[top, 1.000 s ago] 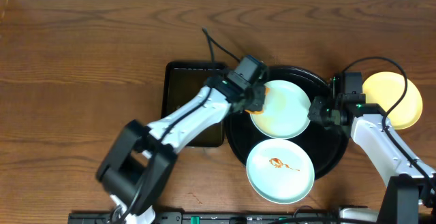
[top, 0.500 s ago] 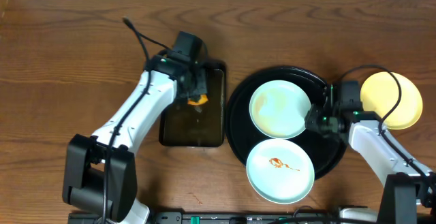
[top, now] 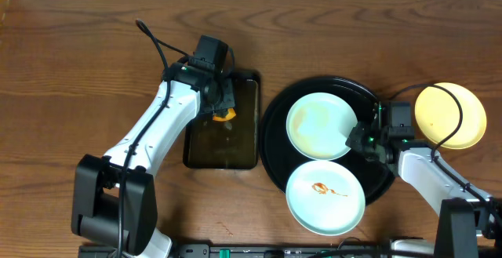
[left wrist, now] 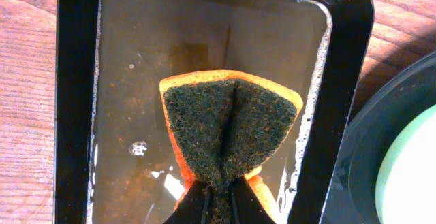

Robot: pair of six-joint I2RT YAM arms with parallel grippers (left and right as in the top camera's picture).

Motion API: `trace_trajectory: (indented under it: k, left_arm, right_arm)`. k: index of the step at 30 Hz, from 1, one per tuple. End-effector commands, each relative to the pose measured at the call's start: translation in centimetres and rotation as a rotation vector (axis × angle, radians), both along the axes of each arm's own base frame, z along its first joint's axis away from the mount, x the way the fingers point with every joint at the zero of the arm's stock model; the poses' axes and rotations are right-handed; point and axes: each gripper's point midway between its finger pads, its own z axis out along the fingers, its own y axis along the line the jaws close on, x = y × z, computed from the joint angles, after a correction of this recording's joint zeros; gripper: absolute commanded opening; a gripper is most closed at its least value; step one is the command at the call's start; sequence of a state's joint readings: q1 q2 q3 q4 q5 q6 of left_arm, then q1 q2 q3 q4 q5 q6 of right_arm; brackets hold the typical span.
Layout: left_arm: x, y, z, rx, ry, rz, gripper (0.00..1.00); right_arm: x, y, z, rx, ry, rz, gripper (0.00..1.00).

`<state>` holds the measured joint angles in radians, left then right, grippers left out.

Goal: Clean dirty plates on tray and stack at the side

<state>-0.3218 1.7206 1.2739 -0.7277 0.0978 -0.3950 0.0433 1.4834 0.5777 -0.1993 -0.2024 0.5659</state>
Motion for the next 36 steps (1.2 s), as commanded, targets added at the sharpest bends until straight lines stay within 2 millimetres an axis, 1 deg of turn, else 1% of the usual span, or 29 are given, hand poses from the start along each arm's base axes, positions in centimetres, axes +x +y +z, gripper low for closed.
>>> trace_trajectory:
  k: [1,2,4,5,8,10,11,13,14,15,17,19,22,25,26,27,29,33,36]
  left_arm:
    - [-0.4,0.3,-0.3,0.016,0.014,-0.002,0.07]
    - [-0.5,0.4,-0.3,0.016,0.016,-0.002,0.07]
    - [-0.6,0.4,-0.4,0.018,0.02,-0.002,0.08]
    - [-0.6,0.4,-0.4,0.018,0.02,-0.002,0.07]
    - [-0.6,0.4,-0.4,0.018,0.02,-0.002,0.08]
    - [-0.6,0.4,-0.4,0.018,0.02,-0.002,0.08]
    - [-0.6,0.4,-0.4,0.018,0.02,-0.002,0.08]
    - [-0.6,0.4,-0.4,0.018,0.021,-0.002,0.08]
    - [-0.6,0.4,-0.4,0.018,0.02,-0.002,0.07]
    - [-0.6,0.4,-0.4,0.018,0.02,-0.002,0.07]
    - [-0.6,0.4,-0.4,0.018,0.02,-0.002,0.08]
    - [-0.6,0.4,-0.4,0.018,0.02,-0.002,0.07]
    - [-0.6,0.4,-0.4,0.018,0.02,-0.002,0.07]
    - [-0.6,0.4,-0.4,0.018,0.02,-0.002,0.07]
    - [-0.6,0.4,-0.4,0.018,0.02,-0.002,0.07]
    - [-0.6,0.4,-0.4,0.018,0.02,-0.002,0.07]
    - [-0.6,0.4,-0.4,0.018,0.02,-0.002,0.08]
    - [-0.6,0.4,-0.4,0.018,0.02,-0.002,0.07]
    - [-0.6,0.4,-0.4,0.018,0.02,-0.002,0.07]
  right_arm:
    - [1.5,0.6,1.0,0.034,-0.072,-0.011,0.01]
    - [1.9,0.6,1.2,0.035,-0.088,-0.011,0.01]
    - [3.3,0.7,2.3,0.047,-0.162,-0.01,0.01]
    - [4.2,0.6,3.2,0.057,-0.209,-0.007,0.01]
    - [5.0,0.3,4.6,0.029,-0.266,0.028,0.01]
    - [5.6,-0.1,6.1,-0.051,-0.327,0.098,0.01]
    - [5.7,-0.6,6.5,-0.088,-0.33,0.104,0.01]
    - [5.8,-1.8,7.5,-0.189,-0.326,0.12,0.01]
    - [5.9,-2.8,8.4,-0.277,-0.319,0.144,0.01]
    - [6.1,-3.2,9.1,-0.318,-0.316,0.162,0.01]
    - [6.4,-3.4,10.2,-0.379,-0.313,0.199,0.01]
    - [7.1,-3.7,12.0,-0.475,-0.323,0.243,0.01]
    - [7.6,-3.8,13.9,-0.588,-0.328,0.281,0.01]
    - [7.9,-3.4,15.8,-0.741,-0.334,0.336,0.01]
    - [7.9,-3.3,16.1,-0.773,-0.335,0.348,0.01]
    - [7.9,-3.2,16.6,-0.862,-0.332,0.36,0.01]
    - [7.7,-3.2,17.4,-0.973,-0.325,0.367,0.01]
    - [7.3,-1.1,19.5,-1.186,-0.349,0.446,0.01]
    - [7.2,0.3,21.0,-1.276,-0.385,0.447,0.01]
